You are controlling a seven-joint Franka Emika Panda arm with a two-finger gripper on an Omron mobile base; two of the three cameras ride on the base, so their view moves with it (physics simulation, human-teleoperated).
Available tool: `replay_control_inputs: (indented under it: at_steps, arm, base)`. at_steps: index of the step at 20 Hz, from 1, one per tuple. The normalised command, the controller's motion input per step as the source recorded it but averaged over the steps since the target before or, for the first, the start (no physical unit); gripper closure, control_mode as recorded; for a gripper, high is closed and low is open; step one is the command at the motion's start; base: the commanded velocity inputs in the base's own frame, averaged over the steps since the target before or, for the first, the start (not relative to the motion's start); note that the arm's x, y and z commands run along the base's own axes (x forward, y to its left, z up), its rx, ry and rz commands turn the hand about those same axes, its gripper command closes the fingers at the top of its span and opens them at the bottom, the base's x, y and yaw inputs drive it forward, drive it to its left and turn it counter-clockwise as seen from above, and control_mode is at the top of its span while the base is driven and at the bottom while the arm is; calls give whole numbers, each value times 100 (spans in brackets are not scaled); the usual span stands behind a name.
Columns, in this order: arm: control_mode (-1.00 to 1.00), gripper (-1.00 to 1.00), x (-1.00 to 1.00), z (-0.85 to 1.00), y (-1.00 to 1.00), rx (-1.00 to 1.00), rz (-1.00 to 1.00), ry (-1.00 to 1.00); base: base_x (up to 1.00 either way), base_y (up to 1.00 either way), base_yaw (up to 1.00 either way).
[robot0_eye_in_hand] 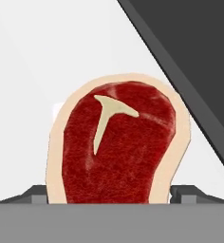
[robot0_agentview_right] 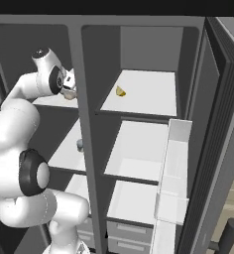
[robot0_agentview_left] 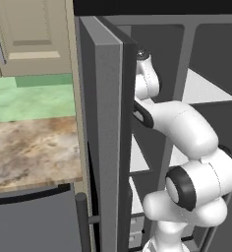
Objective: Pick up the frozen steak from the freezer, place it on any shelf in the fridge, and close the fridge and freezer doors when done.
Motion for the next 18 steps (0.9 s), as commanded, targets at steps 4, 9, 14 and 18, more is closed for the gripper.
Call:
replay_control_inputs:
  at_steps: [4, 9, 14, 18]
  arm:
    - [-100, 100, -10, -37, -17, 0, 1, -7]
    - [-100, 100, -13, -7, -6, 5, 0, -3]
    - [-100, 100, -33, 9, 0, 5, 0, -7]
    - [-100, 100, -54, 22, 1, 8, 0, -10]
  base:
    - [0, 0, 0]
    - [0, 0, 0]
    - [0, 0, 0]
    - [0, 0, 0]
